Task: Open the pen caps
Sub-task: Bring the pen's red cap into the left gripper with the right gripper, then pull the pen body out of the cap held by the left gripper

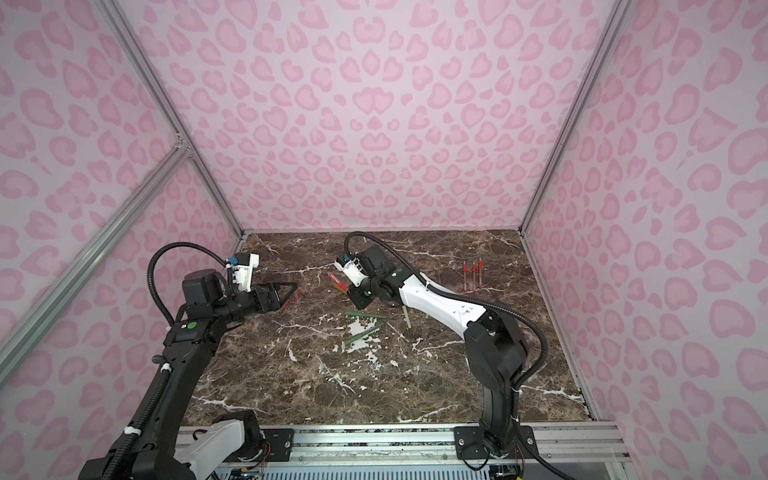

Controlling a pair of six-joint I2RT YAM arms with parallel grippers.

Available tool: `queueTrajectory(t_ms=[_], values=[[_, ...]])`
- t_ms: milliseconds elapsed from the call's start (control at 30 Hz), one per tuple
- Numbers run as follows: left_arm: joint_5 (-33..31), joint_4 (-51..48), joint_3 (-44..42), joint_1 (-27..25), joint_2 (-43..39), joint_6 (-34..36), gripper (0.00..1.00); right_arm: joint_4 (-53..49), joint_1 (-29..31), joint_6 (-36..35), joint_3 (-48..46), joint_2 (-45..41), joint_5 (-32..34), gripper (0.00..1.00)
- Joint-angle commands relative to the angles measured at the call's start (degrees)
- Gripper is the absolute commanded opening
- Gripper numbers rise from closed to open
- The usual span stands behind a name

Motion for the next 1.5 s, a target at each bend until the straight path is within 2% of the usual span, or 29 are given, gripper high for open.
queueTrajectory(t_ms=[0, 133, 300, 433, 633, 833, 1000, 1133, 1200, 1267, 1433, 1467], values=[[3.21, 5.78, -0.34, -0.04, 0.97, -6.31, 0.88, 16.88, 2.67, 14.37, -5.49, -2.90, 2.73, 0.00], [2.91, 6.43, -0.12, -2.02, 2.17, -6.98, 0.84, 23.31, 7.04, 19.73, -10.48, -5.56, 6.48, 0.00], [2.05, 7.26, 0.09, -4.89, 4.63, -8.16, 0.77, 22.86, 10.81, 19.77, -10.25, -5.84, 9.75, 0.00], [1.89, 8.29, 0.49, -5.90, 5.48, -9.09, 0.64, 22.48, 12.75, 18.79, -9.81, -5.70, 11.41, 0.00], [2.11, 7.85, 2.14, -6.58, 6.24, -9.89, 0.38, 20.84, 13.66, 18.31, -7.44, -4.36, 11.40, 0.00], [1.80, 8.07, 1.47, -6.72, 5.87, -9.53, 0.04, 20.73, 14.13, 18.54, -5.98, -3.15, 11.14, 0.00], [1.64, 9.30, 0.31, -6.80, 5.05, -9.10, 0.04, 21.54, 14.59, 17.93, -5.86, -2.39, 10.41, 0.01], [1.84, 8.18, 1.18, -6.79, 4.92, -9.00, 0.04, 19.68, 14.58, 17.78, -4.61, -1.24, 10.17, 0.21], [2.20, 9.18, 0.79, -6.79, 4.79, -9.25, 0.04, 20.41, 14.61, 17.36, -4.98, -0.79, 10.15, 0.25], [2.20, 9.29, 0.53, -6.76, 4.96, -9.04, 0.04, 20.57, 14.52, 17.34, -4.71, -0.03, 10.09, 0.23], [2.13, 8.19, 1.23, -6.76, 4.71, -8.51, 0.04, 19.52, 14.31, 17.23, -4.09, 0.41, 9.20, 0.00], [1.88, 8.22, 1.17, -6.77, 4.59, -8.11, 0.04, 19.90, 14.27, 17.23, -4.67, 0.39, 9.18, 0.00]])
